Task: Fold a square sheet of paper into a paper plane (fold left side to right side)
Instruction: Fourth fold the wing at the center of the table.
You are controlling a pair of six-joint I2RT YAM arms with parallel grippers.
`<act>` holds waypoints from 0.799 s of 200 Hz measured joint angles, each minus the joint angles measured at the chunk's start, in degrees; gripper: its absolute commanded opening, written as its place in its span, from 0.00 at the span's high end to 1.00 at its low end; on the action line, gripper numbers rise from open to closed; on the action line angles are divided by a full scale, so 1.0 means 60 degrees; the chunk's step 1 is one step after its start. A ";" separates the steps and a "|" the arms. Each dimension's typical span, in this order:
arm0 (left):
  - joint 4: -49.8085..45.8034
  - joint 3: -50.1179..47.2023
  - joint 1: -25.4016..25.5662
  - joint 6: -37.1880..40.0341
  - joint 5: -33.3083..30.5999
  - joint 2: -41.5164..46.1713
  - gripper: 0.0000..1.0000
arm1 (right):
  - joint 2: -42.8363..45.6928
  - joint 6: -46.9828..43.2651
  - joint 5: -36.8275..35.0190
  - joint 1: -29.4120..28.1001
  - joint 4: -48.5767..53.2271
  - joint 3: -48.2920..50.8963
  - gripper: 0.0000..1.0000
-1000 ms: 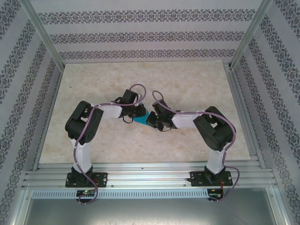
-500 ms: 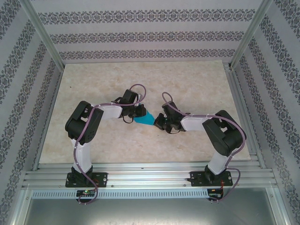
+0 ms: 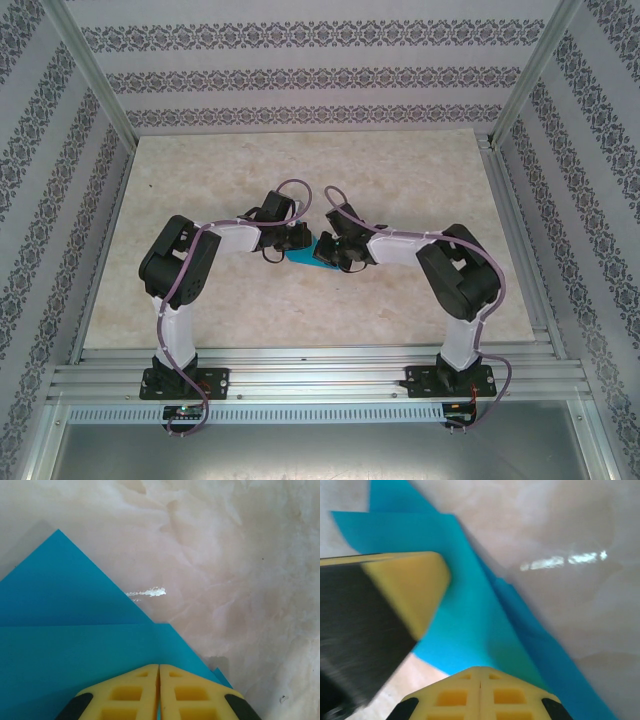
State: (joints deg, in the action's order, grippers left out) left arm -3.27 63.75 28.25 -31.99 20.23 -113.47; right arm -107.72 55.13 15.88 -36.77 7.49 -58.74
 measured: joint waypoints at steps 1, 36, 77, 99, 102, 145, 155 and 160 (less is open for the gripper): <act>0.0000 0.0000 0.0000 0.0000 0.0000 0.0000 0.89 | -0.0018 0.0004 -0.0004 0.0004 0.0007 0.0000 0.97; 0.0011 0.0000 0.0000 0.0000 -0.0036 0.0000 0.89 | -0.0142 0.0004 -0.0098 0.0029 0.0058 -0.0055 0.97; 0.0011 0.0000 0.0000 0.0000 -0.0044 0.0000 0.89 | 0.0051 0.0080 0.0109 0.0277 -0.0510 0.0463 0.97; 0.0011 0.0000 0.0004 0.0000 -0.0073 0.0000 0.89 | 0.0240 0.0069 0.0233 0.0495 -0.0535 0.0732 0.97; 0.0011 0.0000 0.0004 0.0000 -0.0076 0.0000 0.89 | 0.0255 0.0069 0.0248 0.0521 -0.0535 0.0754 0.97; 0.0011 0.0000 0.0007 0.0000 -0.0095 0.0000 0.90 | 0.0306 -0.0153 0.0488 0.0750 -0.0423 0.0838 0.97; 0.0011 -0.0004 0.0011 0.0000 -0.0106 0.0000 0.90 | 0.0335 -0.0215 0.0565 0.0820 -0.0437 0.0896 0.97; 0.0011 -0.0007 0.0011 0.0000 -0.0106 0.0000 0.90 | 0.0361 -0.0229 0.0608 0.0852 -0.0430 0.0933 0.97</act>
State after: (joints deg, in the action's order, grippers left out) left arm -3.20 63.70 28.32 -31.99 19.59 -113.47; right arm -105.56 53.76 19.53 -31.66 4.91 -53.15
